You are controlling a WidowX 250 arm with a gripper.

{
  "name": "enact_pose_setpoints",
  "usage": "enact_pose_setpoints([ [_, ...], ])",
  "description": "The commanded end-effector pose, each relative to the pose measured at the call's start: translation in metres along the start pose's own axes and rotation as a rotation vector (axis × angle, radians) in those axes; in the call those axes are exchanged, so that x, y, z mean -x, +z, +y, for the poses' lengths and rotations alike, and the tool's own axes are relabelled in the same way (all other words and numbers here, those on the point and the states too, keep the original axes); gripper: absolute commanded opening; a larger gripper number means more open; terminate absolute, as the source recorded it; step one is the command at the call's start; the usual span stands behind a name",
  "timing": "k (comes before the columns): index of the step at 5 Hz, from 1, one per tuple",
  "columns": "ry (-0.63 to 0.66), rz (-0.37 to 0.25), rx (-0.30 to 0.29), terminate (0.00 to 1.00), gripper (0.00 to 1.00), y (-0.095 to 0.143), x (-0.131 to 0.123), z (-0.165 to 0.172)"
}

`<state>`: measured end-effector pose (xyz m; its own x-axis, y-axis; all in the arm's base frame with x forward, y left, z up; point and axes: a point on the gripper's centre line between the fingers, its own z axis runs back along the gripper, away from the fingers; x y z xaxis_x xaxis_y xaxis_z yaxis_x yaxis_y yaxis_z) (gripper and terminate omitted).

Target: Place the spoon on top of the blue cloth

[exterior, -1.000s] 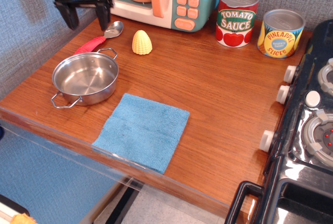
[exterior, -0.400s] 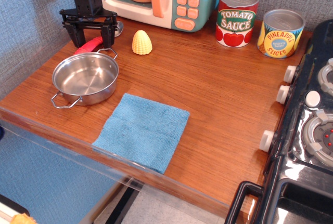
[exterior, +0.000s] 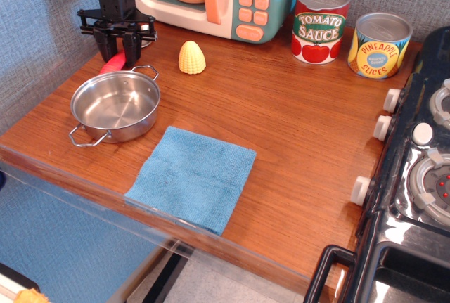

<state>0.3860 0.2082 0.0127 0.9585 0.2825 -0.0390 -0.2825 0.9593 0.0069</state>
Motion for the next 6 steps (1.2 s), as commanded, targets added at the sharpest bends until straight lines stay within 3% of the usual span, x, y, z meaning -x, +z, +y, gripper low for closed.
enact_pose_setpoints([
  [1, -0.078, -0.170, -0.026, 0.00, 0.00, 0.071, 0.002, -0.001],
  [2, -0.112, -0.303, -0.050, 0.00, 0.00, 0.120, 0.013, -0.004],
  [3, -0.181, -0.359, -0.064, 0.00, 0.00, 0.160, 0.044, -0.033],
  [4, -0.273, -0.318, 0.031, 0.00, 0.00, 0.146, 0.082, -0.064],
  [5, -0.336, -0.239, 0.047, 0.00, 0.00, 0.115, 0.129, -0.100],
  [6, -0.336, -0.172, 0.034, 0.00, 0.00, 0.086, 0.154, -0.114],
])
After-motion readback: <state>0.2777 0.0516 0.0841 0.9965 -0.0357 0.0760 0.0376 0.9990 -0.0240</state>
